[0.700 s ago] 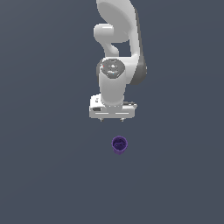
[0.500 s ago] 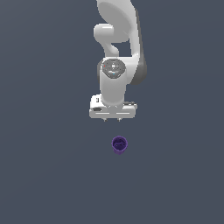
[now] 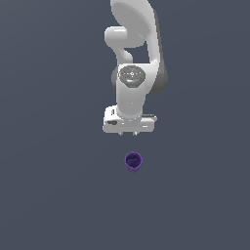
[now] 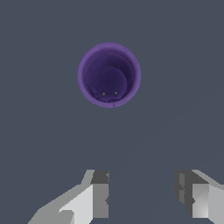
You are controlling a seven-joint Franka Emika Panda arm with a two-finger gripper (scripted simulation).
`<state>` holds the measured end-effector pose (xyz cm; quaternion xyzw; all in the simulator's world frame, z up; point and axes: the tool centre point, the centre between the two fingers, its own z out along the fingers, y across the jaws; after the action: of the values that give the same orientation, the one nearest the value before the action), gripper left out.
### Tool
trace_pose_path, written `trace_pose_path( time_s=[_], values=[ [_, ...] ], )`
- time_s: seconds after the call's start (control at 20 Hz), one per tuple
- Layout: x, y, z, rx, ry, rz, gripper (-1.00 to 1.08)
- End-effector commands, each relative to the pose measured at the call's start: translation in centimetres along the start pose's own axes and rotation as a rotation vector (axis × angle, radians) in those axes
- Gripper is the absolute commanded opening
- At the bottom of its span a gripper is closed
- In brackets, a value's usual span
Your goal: Pick up the object and move it to a goal position.
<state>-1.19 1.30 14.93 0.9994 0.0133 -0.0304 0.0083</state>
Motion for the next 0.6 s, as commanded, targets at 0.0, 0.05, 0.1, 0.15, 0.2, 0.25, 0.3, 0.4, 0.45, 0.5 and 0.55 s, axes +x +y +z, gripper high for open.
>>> trace_pose_path(
  time_s=[0.0,0.05,0.1,0.15,0.2,0.25,0.3,0.4,0.45,0.5,0.55],
  values=[
    [0.2,-0.1,0.1,-0.006,0.006,0.006,0.28],
    [0.4,-0.2,0.2,-0.009,0.010,0.010,0.28],
    [0.6,-0.2,0.3,-0.013,0.014,0.015,0.28],
    [0.8,-0.3,0.4,-0.017,0.020,0.020,0.28],
    [1.0,-0.4,0.5,-0.022,0.026,0.025,0.28],
    [1.2,-0.5,0.6,-0.027,0.032,0.031,0.28],
    [1.5,-0.6,0.8,-0.032,0.040,0.038,0.28],
    [2.1,-0.9,1.1,-0.045,0.057,0.053,0.28],
    [2.5,-1.1,1.3,-0.052,0.067,0.061,0.28],
    [2.8,-1.3,1.5,-0.058,0.078,0.070,0.28],
    [3.2,-1.5,1.6,-0.066,0.090,0.079,0.28]
  ],
)
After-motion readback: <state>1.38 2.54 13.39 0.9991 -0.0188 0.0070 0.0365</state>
